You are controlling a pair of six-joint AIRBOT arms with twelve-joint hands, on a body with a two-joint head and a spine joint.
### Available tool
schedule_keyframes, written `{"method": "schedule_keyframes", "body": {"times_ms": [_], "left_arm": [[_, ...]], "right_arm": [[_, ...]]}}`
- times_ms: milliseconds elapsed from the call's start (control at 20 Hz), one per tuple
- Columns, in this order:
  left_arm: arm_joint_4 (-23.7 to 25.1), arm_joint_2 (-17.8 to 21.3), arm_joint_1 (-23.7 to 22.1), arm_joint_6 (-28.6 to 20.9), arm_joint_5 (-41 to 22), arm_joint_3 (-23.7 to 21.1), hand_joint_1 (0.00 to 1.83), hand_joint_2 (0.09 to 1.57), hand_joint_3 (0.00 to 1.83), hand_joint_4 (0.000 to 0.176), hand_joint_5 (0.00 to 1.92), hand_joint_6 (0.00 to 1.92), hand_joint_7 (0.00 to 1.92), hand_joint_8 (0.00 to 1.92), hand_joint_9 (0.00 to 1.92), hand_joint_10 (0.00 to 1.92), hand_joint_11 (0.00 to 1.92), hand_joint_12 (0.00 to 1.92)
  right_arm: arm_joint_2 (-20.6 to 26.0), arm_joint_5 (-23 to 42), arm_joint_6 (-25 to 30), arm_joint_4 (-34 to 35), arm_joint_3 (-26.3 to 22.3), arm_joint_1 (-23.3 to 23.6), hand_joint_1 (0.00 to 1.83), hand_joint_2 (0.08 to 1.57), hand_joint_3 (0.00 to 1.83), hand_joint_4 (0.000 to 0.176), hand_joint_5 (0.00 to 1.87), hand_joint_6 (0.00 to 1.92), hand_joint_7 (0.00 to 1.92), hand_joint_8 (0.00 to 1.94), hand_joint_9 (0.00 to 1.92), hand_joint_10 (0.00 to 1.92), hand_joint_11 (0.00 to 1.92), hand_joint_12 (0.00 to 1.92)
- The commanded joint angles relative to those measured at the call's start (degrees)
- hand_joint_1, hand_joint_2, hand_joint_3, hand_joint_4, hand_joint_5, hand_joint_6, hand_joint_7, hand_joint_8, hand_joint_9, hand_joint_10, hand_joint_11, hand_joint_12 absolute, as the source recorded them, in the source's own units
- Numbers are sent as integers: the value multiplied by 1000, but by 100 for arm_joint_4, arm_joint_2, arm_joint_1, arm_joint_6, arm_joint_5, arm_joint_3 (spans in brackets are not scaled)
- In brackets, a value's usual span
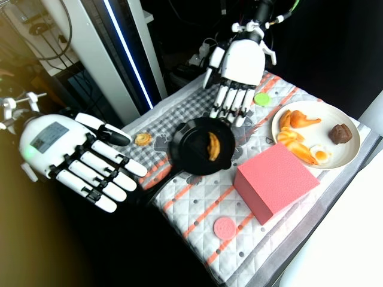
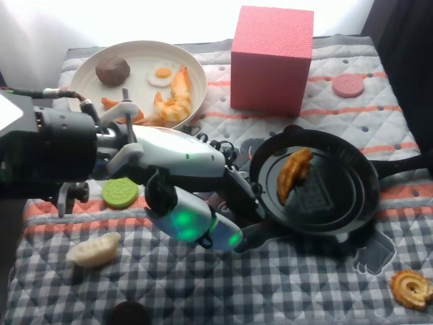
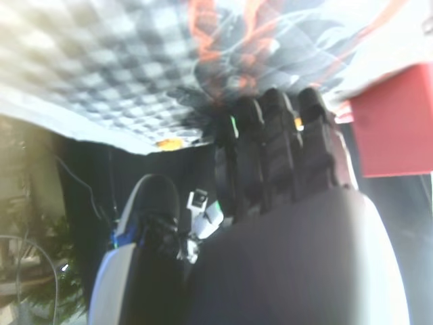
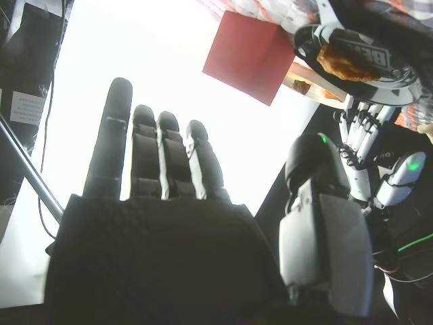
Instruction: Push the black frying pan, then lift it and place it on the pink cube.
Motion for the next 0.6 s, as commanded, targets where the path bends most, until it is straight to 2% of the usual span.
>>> {"method": "schedule_keyframes", "body": {"times_ms": [0, 50, 100, 150, 250, 300, 450, 500, 550], "left_arm": [[-287, -18, -88, 79, 68, 28, 326, 1299, 0, 0, 526, 18, 514, 9, 398, 55, 0, 539], [-378, -69, -89, 185, 67, 52, 311, 1295, 0, 13, 498, 5, 471, 1, 364, 32, 0, 480], [-409, -144, -91, 221, 66, 88, 368, 1282, 0, 0, 519, 12, 484, 5, 403, 34, 0, 596], [-493, -220, -100, 330, 65, 126, 372, 1273, 0, 19, 500, 9, 446, 0, 320, 5, 0, 422], [-587, -317, -121, 431, 66, 187, 386, 1263, 0, 25, 491, 4, 406, 0, 272, 0, 0, 361], [-656, -345, -129, 484, 66, 210, 400, 1257, 0, 18, 494, 5, 408, 3, 274, 4, 0, 360], [-903, -479, -141, 755, 80, 284, 222, 1308, 7, 27, 400, 3, 376, 0, 291, 8, 0, 235], [-936, -529, -147, 792, 84, 310, 263, 1304, 2, 11, 456, 25, 453, 23, 363, 37, 0, 400], [-967, -577, -155, 822, 89, 340, 278, 1301, 0, 7, 469, 28, 472, 24, 379, 42, 0, 467]], "right_arm": [[7, 707, 38, 34, 53, 14, 194, 1186, 0, 27, 0, 0, 0, 0, 0, 0, 0, 586], [7, 707, 40, 34, 55, 14, 198, 1194, 4, 21, 0, 0, 0, 0, 0, 0, 0, 584], [7, 707, 48, 34, 59, 14, 184, 1196, 4, 25, 0, 0, 0, 0, 0, 0, 0, 580], [7, 707, 49, 34, 59, 14, 191, 1206, 7, 19, 0, 0, 0, 0, 0, 0, 0, 581], [7, 707, 50, 34, 59, 14, 190, 1206, 6, 22, 0, 0, 0, 0, 0, 0, 0, 582], [7, 707, 50, 33, 60, 14, 188, 1205, 5, 19, 0, 0, 0, 0, 0, 0, 0, 585], [7, 707, 50, 34, 63, 14, 193, 1209, 0, 25, 0, 0, 0, 0, 0, 0, 0, 672], [7, 708, 50, 34, 63, 14, 194, 1209, 0, 27, 0, 0, 0, 0, 0, 0, 0, 681], [7, 708, 50, 33, 63, 14, 194, 1209, 0, 28, 0, 0, 0, 0, 0, 0, 0, 682]]}}
